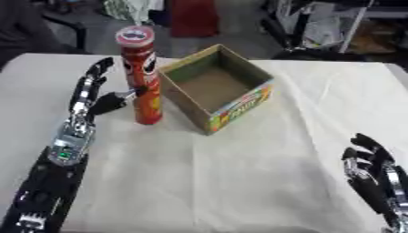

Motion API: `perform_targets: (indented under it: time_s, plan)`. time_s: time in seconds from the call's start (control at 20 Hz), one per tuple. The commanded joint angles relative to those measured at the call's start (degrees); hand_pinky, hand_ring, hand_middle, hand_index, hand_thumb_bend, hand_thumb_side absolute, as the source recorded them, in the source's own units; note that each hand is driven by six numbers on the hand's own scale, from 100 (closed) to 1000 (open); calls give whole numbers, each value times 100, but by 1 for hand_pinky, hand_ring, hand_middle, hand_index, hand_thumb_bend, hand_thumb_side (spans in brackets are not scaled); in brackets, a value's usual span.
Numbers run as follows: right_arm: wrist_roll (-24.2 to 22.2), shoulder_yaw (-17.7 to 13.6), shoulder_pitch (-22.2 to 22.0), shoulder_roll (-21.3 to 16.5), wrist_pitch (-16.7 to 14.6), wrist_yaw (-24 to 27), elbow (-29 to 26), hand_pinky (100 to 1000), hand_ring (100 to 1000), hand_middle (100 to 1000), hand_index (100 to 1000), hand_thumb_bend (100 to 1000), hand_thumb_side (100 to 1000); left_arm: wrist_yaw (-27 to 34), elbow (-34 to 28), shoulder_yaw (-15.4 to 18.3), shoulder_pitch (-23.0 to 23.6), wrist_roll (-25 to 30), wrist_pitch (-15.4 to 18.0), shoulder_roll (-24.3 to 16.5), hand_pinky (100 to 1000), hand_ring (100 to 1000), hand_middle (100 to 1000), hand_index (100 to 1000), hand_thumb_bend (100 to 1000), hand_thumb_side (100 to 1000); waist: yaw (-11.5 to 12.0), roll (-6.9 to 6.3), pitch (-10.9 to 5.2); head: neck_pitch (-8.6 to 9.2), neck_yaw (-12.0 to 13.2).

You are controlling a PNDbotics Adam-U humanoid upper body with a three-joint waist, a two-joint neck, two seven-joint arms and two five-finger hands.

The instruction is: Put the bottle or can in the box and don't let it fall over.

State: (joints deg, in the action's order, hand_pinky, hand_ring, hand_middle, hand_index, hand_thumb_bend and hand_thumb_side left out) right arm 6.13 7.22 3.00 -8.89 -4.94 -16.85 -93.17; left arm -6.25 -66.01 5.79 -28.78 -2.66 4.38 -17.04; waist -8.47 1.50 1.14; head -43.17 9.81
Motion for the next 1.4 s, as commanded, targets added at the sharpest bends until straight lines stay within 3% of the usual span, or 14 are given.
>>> perform_targets:
  time_s: [0.05,0.5,0.65,0.8,0.9,0.95,1.0,1.1,1.2,1.4]
  plan:
    - [-18,14,71,-85,-6,37,-83,689,774,828,909,100,570,169,371,-95,-308,37,162,-211,1000,1000,874,909,867,299,-28,-16,-69,33,32]
    - [-43,47,104,-65,-17,49,-81,690,774,829,909,100,570,133,1076,-300,-844,269,328,-323,1000,1000,871,903,860,291,-122,-16,-60,35,85]
    - [-48,52,107,-62,-17,53,-80,690,774,829,908,100,571,48,1254,-331,-936,332,299,-335,1000,1000,856,886,820,252,-135,-12,-59,36,97]
    - [-53,55,110,-59,-18,54,-80,690,774,829,908,100,570,-17,1366,-362,-968,447,272,-340,1000,1000,821,833,693,120,-143,-10,-57,38,97]
    - [-51,53,111,-58,-17,55,-79,690,774,829,908,100,570,-9,1444,-368,-972,560,254,-335,1000,990,743,763,567,100,-145,-9,-57,40,95]
    - [-51,53,111,-58,-17,56,-79,690,774,829,908,100,570,12,1488,-365,-977,613,242,-333,1000,987,732,753,549,100,-145,-9,-58,41,96]
    - [-52,55,112,-57,-18,56,-79,690,774,829,908,100,570,46,1526,-361,-981,655,231,-330,1000,961,638,679,445,100,-145,-9,-58,42,96]
    - [-56,57,113,-57,-19,56,-79,690,774,829,908,100,570,141,1570,-352,-992,684,200,-327,1000,919,534,577,336,100,-147,-7,-58,43,95]
    - [-55,56,114,-57,-18,56,-78,690,774,829,908,100,569,239,1563,-347,-1004,606,158,-330,1000,871,429,466,263,100,-149,-5,-58,43,98]
    - [-56,57,116,-56,-18,55,-76,690,774,828,908,100,570,443,1320,-381,-1007,325,116,-377,1000,841,382,412,245,100,-157,-7,-57,38,94]
